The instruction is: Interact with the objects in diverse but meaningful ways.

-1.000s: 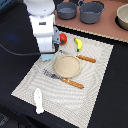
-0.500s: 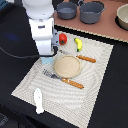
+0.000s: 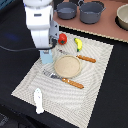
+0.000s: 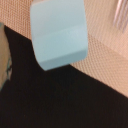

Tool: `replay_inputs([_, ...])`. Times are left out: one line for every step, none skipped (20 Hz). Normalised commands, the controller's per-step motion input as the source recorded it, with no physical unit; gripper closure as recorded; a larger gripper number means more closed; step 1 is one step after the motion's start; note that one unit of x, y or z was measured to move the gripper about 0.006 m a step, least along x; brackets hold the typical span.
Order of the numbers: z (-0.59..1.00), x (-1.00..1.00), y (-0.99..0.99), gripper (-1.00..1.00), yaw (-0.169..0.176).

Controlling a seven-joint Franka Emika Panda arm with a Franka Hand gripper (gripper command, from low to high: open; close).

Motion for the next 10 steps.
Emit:
replay_inputs([0.57,0.58,-0.54,-1.0,-0.079])
replay_inputs([0.51,0.57,-0.56,-1.0,-0.078])
replay_inputs([0.46,0.57,-0.58,-1.0,-0.077])
replay_inputs([0.36,0.55,-0.61,-1.0,-0.075])
replay_inputs([0.29,0.55,-0.62,-1.0,-0.072])
replay_inputs([0.2,0.54,-0.6,-1.0,-0.057])
replay_inputs([0.11,0.53,-0.61,-1.0,-0.041])
replay_inputs([0.0,0.46,-0.7,-1.0,-0.041])
replay_inputs([0.01,0.42,-0.73,-1.0,-0.061])
replay_inputs([0.0,0.39,-0.69,-1.0,-0.061])
